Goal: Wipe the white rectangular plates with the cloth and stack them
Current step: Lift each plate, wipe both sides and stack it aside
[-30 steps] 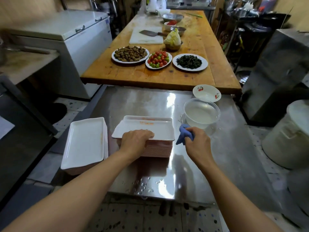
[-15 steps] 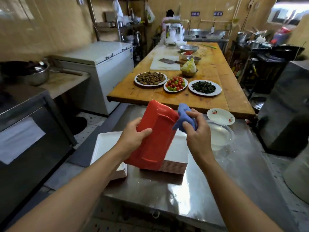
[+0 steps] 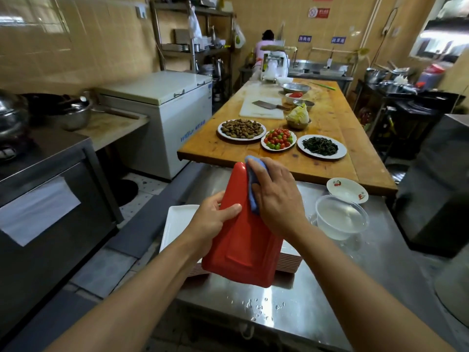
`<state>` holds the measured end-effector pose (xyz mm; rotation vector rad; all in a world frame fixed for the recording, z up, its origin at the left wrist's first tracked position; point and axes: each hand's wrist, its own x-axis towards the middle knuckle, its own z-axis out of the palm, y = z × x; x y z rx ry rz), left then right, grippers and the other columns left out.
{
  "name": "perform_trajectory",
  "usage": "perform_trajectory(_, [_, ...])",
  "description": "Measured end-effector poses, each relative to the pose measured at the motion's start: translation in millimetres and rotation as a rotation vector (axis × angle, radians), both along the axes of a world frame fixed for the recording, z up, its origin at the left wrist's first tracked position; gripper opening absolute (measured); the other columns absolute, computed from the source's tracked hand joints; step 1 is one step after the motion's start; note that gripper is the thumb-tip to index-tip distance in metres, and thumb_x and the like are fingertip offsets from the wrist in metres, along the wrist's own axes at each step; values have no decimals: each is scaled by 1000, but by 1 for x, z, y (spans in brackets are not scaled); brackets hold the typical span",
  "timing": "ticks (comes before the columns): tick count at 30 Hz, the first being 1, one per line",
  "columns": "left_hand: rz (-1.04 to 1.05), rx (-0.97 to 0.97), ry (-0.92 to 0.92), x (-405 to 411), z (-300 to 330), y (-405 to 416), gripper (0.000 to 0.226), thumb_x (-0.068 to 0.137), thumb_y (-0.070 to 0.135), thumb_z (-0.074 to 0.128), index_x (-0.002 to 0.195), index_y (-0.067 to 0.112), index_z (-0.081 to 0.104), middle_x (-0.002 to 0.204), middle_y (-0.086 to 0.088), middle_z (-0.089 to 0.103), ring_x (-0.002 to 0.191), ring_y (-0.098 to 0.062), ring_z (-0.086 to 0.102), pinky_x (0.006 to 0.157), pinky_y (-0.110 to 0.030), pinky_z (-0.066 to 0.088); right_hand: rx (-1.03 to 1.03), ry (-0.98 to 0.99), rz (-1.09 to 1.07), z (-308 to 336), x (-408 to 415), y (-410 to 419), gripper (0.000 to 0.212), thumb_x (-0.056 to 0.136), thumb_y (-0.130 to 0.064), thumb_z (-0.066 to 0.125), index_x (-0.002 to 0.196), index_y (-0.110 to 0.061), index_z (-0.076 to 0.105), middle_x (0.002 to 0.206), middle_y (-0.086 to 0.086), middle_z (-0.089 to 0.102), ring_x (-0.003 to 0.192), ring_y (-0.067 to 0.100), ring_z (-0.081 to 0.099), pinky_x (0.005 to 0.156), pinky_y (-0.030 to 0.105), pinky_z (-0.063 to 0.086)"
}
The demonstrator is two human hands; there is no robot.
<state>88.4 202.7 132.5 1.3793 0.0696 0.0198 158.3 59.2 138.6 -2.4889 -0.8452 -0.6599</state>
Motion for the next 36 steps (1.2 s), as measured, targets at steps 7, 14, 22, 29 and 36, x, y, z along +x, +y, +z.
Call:
perform_trajectory(7, [11,-79,-2,6,-1,2,28,90,3,54,118,5,57,101,-20,66,84,-31,65,75,-42,57,264,123,-170,-6,-3,-12,46,97,-20,40,142,-13,35,141,11,35,126,27,32,103,28,23])
perform_trajectory(14, [117,-265,-21,29,-7,-10,17,90,2,53,101,13,61,77,-3,74,68,-16,70,58,-30,57,484,332,-337,-14,-28,1,49,94,-19,47,140,-13,28,136,13,37,122,28,38,96,35,30])
perform_trajectory(22, [160,-433,-14,46,-14,-16,16,91,5,53,100,16,61,76,0,74,67,-14,71,53,-30,56,644,561,-282,-23,-50,-25,46,84,-11,56,115,-32,29,113,7,52,98,24,57,87,42,50])
perform_trajectory(29, [-16,-153,83,45,-23,-15,27,94,16,52,122,12,53,110,-10,66,95,-23,65,81,-37,53,781,670,-390,-13,-38,-40,56,52,-21,66,96,-37,35,81,12,60,73,32,64,68,51,55])
perform_trajectory(36, [-131,488,-139,67,25,29,92,57,51,77,136,33,34,121,11,53,109,-9,56,87,-33,48,612,684,-151,1,-37,-71,60,60,3,69,97,-33,38,86,12,57,56,11,59,49,28,51])
